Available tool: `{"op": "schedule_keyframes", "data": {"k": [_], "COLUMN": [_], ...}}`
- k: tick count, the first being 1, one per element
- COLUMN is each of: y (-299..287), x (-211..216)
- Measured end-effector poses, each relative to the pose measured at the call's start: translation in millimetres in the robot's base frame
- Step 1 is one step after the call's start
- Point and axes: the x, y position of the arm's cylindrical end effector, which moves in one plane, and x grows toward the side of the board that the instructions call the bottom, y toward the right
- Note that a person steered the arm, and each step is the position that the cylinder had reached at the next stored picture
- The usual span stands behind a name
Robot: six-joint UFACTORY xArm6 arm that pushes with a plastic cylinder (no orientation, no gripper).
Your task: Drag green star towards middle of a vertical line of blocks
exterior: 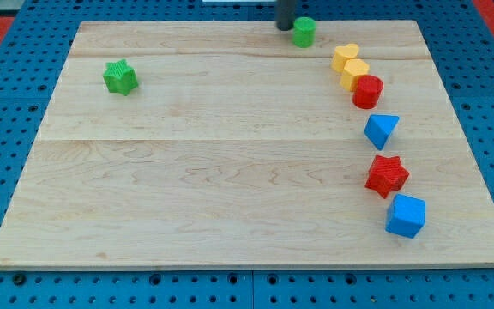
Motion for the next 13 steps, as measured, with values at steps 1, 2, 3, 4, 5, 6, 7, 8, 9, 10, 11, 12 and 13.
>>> {"op": "schedule_keyframes", "data": {"k": [1, 2, 3, 4, 5, 6, 7, 8, 9, 10, 11, 12, 13], "y": [27.3, -16.9, -94.2, -196.8, -292.1, -310.3, -297.5, -234.4, -189.2, -253.2, -283.1, -248.1, -155.3], "x": [-0.2, -4.6, -2.6, 9.3, 39.5, 99.3, 121.0, 138.4, 168.5, 199.7, 222.4, 223.6, 210.9]}}
